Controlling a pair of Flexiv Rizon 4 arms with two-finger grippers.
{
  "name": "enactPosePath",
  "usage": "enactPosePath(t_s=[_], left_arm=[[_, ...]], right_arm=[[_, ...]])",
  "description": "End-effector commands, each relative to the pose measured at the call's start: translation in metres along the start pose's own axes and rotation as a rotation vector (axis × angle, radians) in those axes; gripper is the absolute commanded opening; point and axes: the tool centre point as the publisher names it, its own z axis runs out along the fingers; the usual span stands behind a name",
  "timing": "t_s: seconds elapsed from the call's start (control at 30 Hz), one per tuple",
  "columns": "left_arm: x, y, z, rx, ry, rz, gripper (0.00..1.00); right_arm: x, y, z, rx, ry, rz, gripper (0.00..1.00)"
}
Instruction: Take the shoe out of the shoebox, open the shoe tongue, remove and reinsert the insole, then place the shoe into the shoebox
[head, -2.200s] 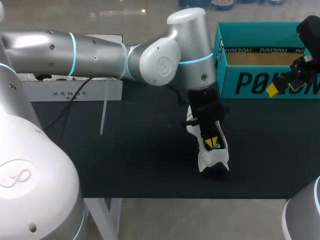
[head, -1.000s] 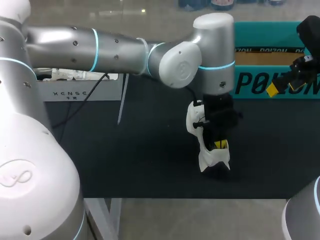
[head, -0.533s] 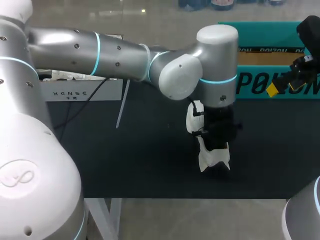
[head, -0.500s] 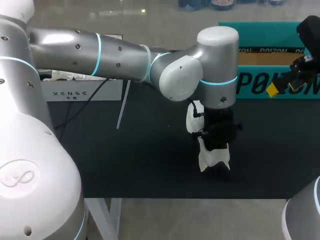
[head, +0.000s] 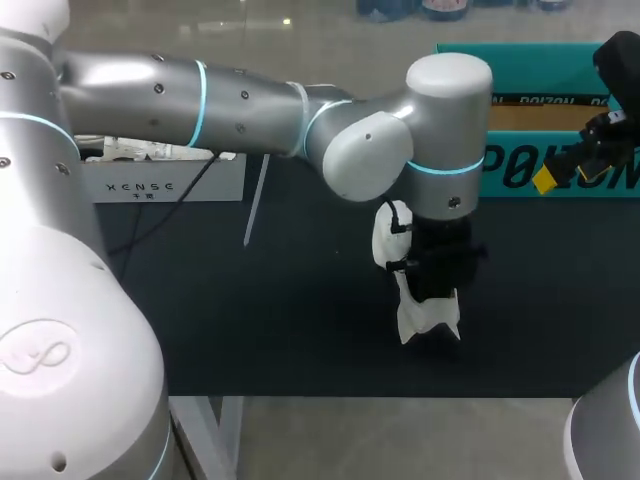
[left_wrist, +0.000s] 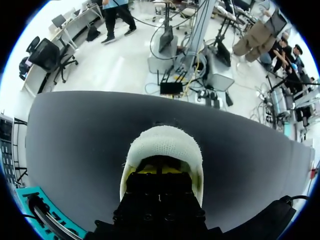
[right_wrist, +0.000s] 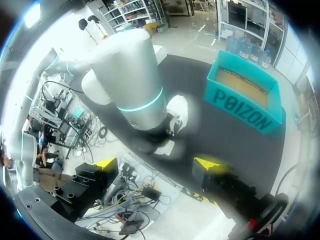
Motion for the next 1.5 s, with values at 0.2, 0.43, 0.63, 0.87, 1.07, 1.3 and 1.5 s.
enactPosePath(t_s=[0.2,0.43,0.63,0.87,1.07,1.3,1.5], left_arm=[[0.019,0.010,-0.048,-0.146,0.024,-0.008,0.00],[0.020,0.043,-0.054,-0.203,0.037,-0.027,0.00],[0.005,0.055,-0.045,-0.194,0.046,-0.003,0.00],[-0.013,0.053,-0.027,-0.181,0.046,0.009,0.00],[-0.009,0.057,-0.026,-0.204,0.040,-0.025,0.00],[-0.001,0.063,-0.032,-0.199,0.042,-0.069,0.66],[0.004,0.058,-0.026,-0.164,0.035,-0.078,1.00]], right_arm=[[0.000,0.003,0.001,0.006,0.001,0.002,1.00],[0.000,0.003,0.001,0.006,0.001,0.002,1.00],[0.000,0.003,0.001,0.006,0.001,0.002,1.00],[0.000,0.003,0.001,0.006,0.001,0.002,1.00],[0.000,0.003,0.001,0.006,0.001,0.002,1.00],[0.000,0.003,0.001,0.006,0.001,0.002,1.00],[0.000,0.003,0.001,0.006,0.001,0.002,1.00]])
